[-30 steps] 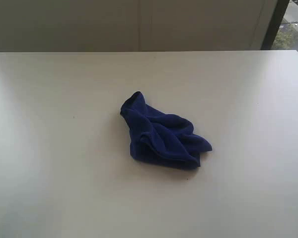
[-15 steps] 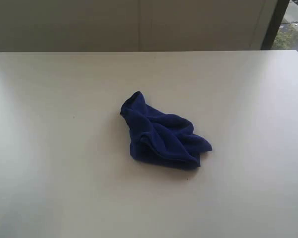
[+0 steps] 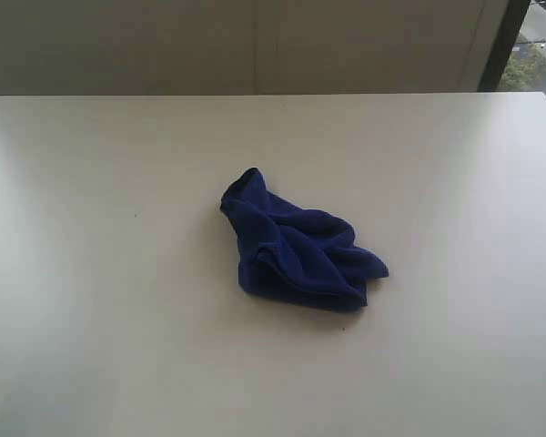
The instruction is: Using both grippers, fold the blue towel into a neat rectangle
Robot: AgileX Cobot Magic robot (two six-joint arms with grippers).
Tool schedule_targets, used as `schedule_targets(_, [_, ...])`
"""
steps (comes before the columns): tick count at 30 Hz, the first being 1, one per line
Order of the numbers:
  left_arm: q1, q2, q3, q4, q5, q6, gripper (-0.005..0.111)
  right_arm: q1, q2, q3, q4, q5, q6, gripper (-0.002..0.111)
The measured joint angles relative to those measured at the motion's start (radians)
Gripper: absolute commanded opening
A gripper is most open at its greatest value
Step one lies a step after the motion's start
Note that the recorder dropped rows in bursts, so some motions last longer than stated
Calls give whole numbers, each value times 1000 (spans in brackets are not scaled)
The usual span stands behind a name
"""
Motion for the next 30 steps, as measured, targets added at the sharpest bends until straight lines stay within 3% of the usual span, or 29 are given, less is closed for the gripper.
schedule_targets(18, [0,0,0,0,0,0,0,0,0,0,40,-182,-8,0])
schedule_targets(25, [0,0,0,0,0,0,0,0,11,-154,143,88,2,0])
schedule_targets(30, [0,0,0,0,0,0,0,0,158,-308,152,212,56,0])
